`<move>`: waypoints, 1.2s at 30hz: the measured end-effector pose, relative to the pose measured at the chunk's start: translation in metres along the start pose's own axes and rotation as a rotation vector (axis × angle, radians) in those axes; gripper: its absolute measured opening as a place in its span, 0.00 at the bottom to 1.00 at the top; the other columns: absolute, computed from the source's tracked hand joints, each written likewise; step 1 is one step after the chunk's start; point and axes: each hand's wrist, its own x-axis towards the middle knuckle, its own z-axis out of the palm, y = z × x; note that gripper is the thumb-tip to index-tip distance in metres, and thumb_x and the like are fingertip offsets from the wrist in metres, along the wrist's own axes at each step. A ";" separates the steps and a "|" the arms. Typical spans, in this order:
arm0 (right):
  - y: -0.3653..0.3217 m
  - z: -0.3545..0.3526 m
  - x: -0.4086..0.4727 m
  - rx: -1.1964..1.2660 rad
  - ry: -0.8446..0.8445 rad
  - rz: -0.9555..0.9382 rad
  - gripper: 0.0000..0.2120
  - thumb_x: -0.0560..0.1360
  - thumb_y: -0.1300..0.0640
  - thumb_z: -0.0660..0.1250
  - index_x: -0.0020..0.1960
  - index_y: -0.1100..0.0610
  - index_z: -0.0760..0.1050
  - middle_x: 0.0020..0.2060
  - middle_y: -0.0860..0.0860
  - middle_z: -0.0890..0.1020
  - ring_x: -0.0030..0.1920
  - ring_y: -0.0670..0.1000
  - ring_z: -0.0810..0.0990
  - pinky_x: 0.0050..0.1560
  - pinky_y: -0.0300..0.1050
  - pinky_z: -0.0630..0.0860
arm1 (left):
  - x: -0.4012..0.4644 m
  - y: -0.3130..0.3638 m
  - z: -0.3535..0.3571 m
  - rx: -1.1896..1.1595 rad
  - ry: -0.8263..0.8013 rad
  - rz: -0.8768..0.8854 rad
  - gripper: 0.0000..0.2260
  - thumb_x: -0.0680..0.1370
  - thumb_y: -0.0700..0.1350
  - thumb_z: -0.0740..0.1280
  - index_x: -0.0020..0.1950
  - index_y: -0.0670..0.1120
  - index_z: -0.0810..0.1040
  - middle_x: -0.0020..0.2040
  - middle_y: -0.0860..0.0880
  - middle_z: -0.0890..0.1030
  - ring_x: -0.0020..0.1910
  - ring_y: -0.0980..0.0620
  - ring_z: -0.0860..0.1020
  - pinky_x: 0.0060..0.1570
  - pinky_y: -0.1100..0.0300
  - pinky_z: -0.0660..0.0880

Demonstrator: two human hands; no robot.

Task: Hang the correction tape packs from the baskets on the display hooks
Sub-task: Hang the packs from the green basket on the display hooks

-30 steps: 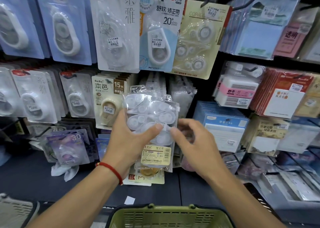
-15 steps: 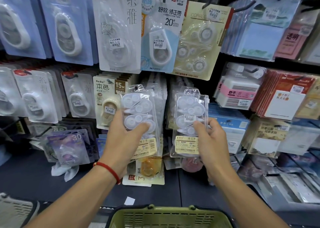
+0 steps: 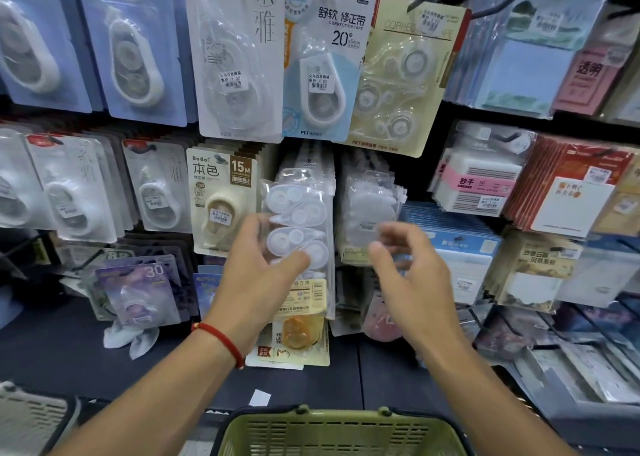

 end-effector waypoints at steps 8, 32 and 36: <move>-0.004 0.011 -0.009 0.311 -0.149 0.159 0.10 0.77 0.42 0.66 0.47 0.48 0.78 0.41 0.48 0.85 0.42 0.54 0.83 0.48 0.61 0.81 | -0.009 -0.001 0.014 0.031 -0.209 -0.003 0.27 0.77 0.35 0.75 0.72 0.54 0.75 0.50 0.49 0.86 0.45 0.54 0.84 0.46 0.62 0.81; 0.016 0.008 -0.001 -0.381 0.066 -0.320 0.22 0.78 0.59 0.65 0.73 0.56 0.73 0.68 0.51 0.74 0.69 0.52 0.71 0.70 0.51 0.69 | -0.001 -0.020 0.016 0.616 -0.201 0.281 0.26 0.78 0.36 0.71 0.75 0.52 0.76 0.65 0.52 0.80 0.64 0.54 0.77 0.66 0.63 0.74; 0.034 0.024 0.016 -0.669 -0.177 -0.380 0.28 0.78 0.60 0.69 0.78 0.60 0.70 0.80 0.59 0.65 0.79 0.61 0.65 0.75 0.59 0.69 | 0.012 -0.025 0.007 0.864 -0.147 0.362 0.29 0.78 0.37 0.72 0.79 0.50 0.71 0.79 0.49 0.65 0.80 0.49 0.59 0.75 0.64 0.55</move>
